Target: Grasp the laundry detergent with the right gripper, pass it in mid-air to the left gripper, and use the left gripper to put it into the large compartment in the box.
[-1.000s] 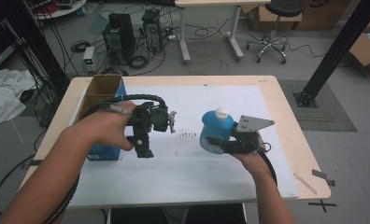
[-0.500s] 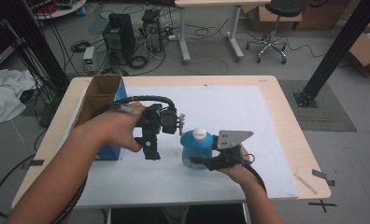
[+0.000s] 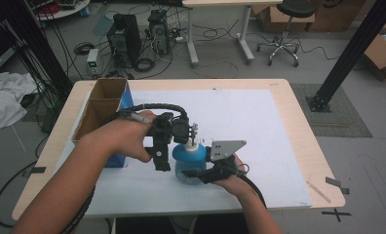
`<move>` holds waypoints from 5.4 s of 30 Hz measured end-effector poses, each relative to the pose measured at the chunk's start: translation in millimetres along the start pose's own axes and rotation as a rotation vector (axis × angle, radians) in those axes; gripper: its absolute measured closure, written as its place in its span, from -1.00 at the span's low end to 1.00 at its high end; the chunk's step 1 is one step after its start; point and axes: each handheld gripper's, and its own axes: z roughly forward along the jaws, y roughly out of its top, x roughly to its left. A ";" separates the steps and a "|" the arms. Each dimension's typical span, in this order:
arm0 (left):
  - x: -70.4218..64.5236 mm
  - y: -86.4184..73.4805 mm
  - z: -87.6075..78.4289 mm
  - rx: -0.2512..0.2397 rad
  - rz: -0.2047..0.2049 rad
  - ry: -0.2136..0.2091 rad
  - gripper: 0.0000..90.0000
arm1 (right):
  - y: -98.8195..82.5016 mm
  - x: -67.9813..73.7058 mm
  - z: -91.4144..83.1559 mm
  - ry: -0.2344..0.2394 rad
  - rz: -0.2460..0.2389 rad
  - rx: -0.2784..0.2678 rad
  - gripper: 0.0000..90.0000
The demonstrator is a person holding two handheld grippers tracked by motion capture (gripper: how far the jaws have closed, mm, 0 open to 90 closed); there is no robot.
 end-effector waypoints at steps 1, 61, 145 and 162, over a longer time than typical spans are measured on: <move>-0.3 0.3 -0.1 0.001 0.003 0.000 -1.00 | 0.6 0.6 1.9 0.003 0.003 0.002 0.02; -9.2 -3.3 15.7 0.028 -0.006 -0.013 -0.57 | 16.2 4.2 51.4 0.066 0.002 -0.021 0.02; -8.7 9.8 7.2 0.061 -0.007 -0.011 -0.13 | 21.2 4.9 44.4 0.014 -0.004 0.039 -0.51; -2.9 2.1 -1.2 0.075 -0.046 -0.014 -0.14 | 37.5 -4.6 13.6 0.032 0.053 0.223 -1.00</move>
